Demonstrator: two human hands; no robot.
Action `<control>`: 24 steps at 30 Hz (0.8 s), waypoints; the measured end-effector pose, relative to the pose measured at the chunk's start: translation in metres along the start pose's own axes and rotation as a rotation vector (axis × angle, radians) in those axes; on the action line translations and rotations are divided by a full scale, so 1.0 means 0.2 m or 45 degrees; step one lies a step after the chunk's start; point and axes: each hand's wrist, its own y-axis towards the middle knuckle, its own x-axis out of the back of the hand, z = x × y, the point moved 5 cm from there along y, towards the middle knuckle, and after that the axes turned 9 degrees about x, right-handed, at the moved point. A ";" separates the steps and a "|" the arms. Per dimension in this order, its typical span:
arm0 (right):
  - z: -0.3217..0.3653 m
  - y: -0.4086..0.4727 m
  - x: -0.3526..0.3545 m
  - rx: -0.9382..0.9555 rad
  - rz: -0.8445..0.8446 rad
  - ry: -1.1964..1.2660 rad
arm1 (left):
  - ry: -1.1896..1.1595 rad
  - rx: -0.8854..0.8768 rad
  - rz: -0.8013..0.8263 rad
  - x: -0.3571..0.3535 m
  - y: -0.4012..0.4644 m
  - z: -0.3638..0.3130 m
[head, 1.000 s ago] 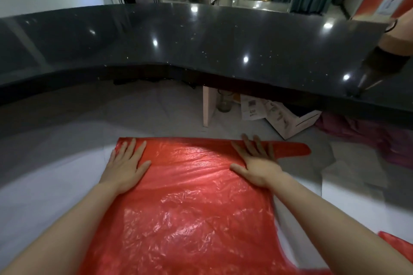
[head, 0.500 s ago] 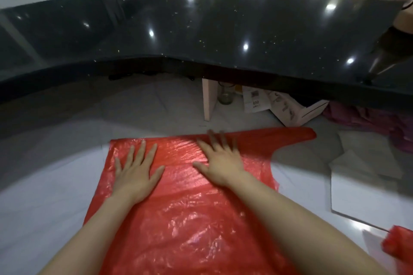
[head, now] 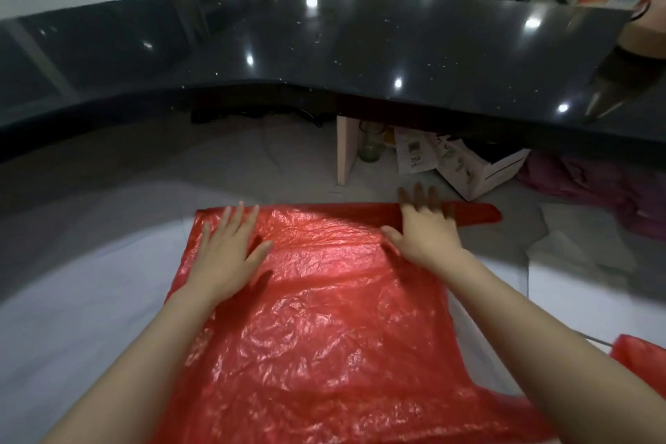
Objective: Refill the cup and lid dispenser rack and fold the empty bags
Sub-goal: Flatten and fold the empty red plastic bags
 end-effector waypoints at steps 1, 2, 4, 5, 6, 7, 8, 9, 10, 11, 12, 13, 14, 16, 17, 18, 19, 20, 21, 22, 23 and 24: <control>0.09 -0.03 0.03 0.056 -0.017 0.029 | -0.024 -0.003 -0.037 0.03 -0.05 0.01; 0.20 -0.06 0.05 0.123 -0.005 0.081 | -0.063 0.001 -0.043 0.05 -0.10 0.04; 0.42 -0.17 0.01 0.241 0.102 0.204 | -0.167 0.034 -0.003 0.04 -0.23 0.11; 0.51 -0.22 -0.03 0.284 0.173 0.239 | -0.206 0.060 0.024 0.03 -0.30 0.15; 0.60 -0.28 -0.09 0.316 0.231 0.249 | -0.230 0.090 0.049 0.01 -0.36 0.19; 0.67 -0.33 -0.14 0.337 0.268 0.243 | -0.237 0.121 0.074 -0.02 -0.41 0.22; 0.72 -0.37 -0.19 0.348 0.284 0.229 | -0.225 0.147 0.104 -0.05 -0.46 0.24; 0.76 -0.40 -0.24 0.351 0.284 0.214 | -0.194 0.166 0.144 -0.09 -0.50 0.25; 0.78 -0.43 -0.29 0.350 0.282 0.197 | -0.141 0.181 0.186 -0.13 -0.53 0.26; 0.78 -0.45 -0.33 0.350 0.281 0.173 | -0.073 0.193 0.214 -0.16 -0.56 0.27; 0.77 -0.46 -0.36 0.356 0.276 0.138 | -0.011 0.203 0.215 -0.19 -0.59 0.27; 0.75 -0.47 -0.38 0.370 0.258 0.096 | 0.031 0.216 0.199 -0.21 -0.61 0.28; 0.73 -0.48 -0.39 0.385 0.231 0.059 | 0.053 0.229 0.180 -0.22 -0.63 0.28; 0.69 -0.48 -0.40 0.402 0.187 0.016 | 0.059 0.241 0.161 -0.22 -0.64 0.29; 0.67 -0.48 -0.40 0.404 0.178 0.012 | 0.058 0.238 0.161 -0.22 -0.64 0.29; 0.65 -0.48 -0.39 0.402 0.172 0.012 | 0.059 0.228 0.161 -0.22 -0.64 0.29; 0.63 -0.48 -0.38 0.400 0.165 0.012 | 0.052 0.210 0.158 -0.21 -0.65 0.28; 0.60 -0.49 -0.37 0.404 0.159 0.009 | 0.026 0.187 0.154 -0.20 -0.66 0.28; 0.58 -0.50 -0.35 0.412 0.155 0.008 | -0.022 0.166 0.141 -0.19 -0.67 0.28; 0.55 -0.51 -0.33 0.420 0.150 0.020 | -0.077 0.152 0.116 -0.17 -0.69 0.28; 0.52 -0.53 -0.31 0.424 0.140 0.044 | -0.125 0.146 0.087 -0.15 -0.72 0.29; 0.50 -0.55 -0.28 0.426 0.121 0.067 | -0.163 0.145 0.064 -0.13 -0.75 0.30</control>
